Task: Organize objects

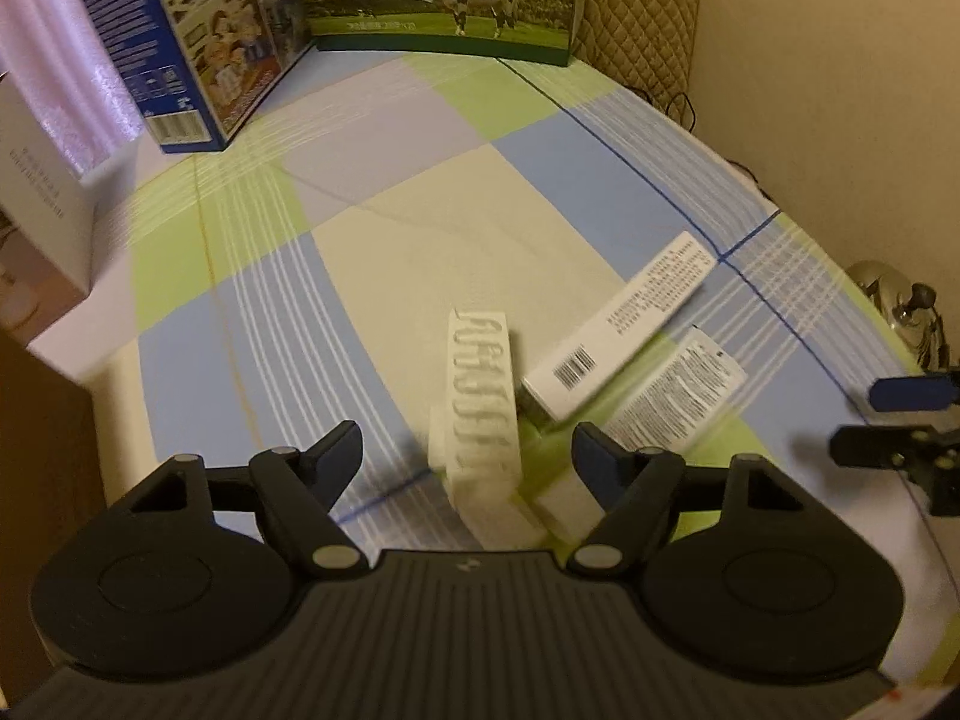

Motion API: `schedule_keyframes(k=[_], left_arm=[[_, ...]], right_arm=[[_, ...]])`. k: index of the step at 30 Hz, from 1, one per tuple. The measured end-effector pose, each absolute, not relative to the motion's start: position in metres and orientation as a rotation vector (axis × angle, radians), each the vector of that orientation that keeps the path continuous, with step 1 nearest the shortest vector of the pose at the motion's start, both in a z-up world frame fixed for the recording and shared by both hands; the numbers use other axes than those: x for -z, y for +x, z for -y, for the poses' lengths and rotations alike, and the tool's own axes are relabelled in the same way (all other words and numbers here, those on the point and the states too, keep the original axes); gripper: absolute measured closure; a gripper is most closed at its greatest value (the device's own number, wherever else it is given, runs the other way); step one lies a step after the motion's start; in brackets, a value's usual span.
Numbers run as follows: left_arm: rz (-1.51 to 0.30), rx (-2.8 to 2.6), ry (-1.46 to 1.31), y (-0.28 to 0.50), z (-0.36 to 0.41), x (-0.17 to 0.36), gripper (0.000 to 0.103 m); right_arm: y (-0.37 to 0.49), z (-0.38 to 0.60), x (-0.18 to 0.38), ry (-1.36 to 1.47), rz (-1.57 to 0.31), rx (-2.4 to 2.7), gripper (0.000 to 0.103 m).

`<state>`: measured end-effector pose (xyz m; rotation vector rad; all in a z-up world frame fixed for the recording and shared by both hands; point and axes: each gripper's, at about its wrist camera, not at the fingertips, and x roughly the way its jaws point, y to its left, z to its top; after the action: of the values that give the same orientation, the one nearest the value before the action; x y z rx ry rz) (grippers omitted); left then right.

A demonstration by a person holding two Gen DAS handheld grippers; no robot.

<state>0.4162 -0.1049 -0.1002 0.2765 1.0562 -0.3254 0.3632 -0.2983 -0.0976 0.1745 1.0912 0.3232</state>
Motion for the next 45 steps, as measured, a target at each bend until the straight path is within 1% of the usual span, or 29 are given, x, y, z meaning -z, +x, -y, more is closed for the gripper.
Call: schedule_keyframes(k=[1,2,4,5,7,9,11,17,20,22,26,32,33,35,37,40,45], left_arm=[[-1.059,0.332,0.290,0.420,0.107,0.103,0.031],[-1.067,0.334,0.309,0.424,0.109,0.106,0.036],[-1.069,0.359,0.309,0.431,0.110,0.110,0.039],[-1.066,0.371,0.302,0.434,0.110,0.110,0.043],[-1.065,0.391,0.295,0.438,0.110,0.110,0.047],[-1.054,0.414,0.298,0.438,0.112,0.109,0.055],[-1.050,0.437,0.301,0.437,0.112,0.108,0.061],[-1.061,0.435,0.305,0.437,0.110,0.113,0.061],[-1.055,0.442,0.287,0.440,0.113,0.114,0.065],[-1.054,0.437,0.292,0.441,0.116,0.117,0.079],[-1.031,0.400,0.257,0.439,0.109,0.115,0.080],[-0.943,0.305,0.166,0.425,0.079,0.084,0.080],[-0.937,0.285,0.159,0.421,0.074,0.080,0.080],[-0.941,0.236,0.130,0.412,0.061,0.075,0.080],[-0.961,0.179,0.089,0.401,0.049,0.076,0.080],[-0.992,0.100,0.053,0.384,0.035,0.081,0.080],[-1.043,0.012,-0.006,0.356,0.019,0.091,0.080]], right_arm=[[0.364,0.299,0.099,0.177,-1.094,-0.319,0.044],[0.363,0.300,0.099,0.178,-1.096,-0.317,0.044],[0.363,0.300,0.100,0.180,-1.097,-0.314,0.044],[0.364,0.301,0.100,0.182,-1.098,-0.312,0.044],[0.364,0.301,0.101,0.184,-1.102,-0.308,0.044],[0.365,0.300,0.102,0.181,-1.103,-0.308,0.044],[0.366,0.299,0.102,0.179,-1.102,-0.311,0.044],[0.372,0.292,0.103,0.167,-1.103,-0.324,0.044],[0.374,0.288,0.103,0.161,-1.100,-0.335,0.044],[0.375,0.286,0.102,0.157,-1.095,-0.344,0.044],[0.377,0.284,0.102,0.152,-1.084,-0.359,0.044],[0.385,0.270,0.103,0.141,-1.047,-0.442,0.045],[0.386,0.266,0.103,0.137,-1.036,-0.459,0.049],[0.389,0.256,0.105,0.110,-1.012,-0.510,0.076],[0.394,0.244,0.108,0.091,-1.001,-0.538,0.084],[0.406,0.230,0.115,0.077,-0.986,-0.565,0.087],[0.426,0.220,0.126,0.114,-0.992,-0.598,0.087]])
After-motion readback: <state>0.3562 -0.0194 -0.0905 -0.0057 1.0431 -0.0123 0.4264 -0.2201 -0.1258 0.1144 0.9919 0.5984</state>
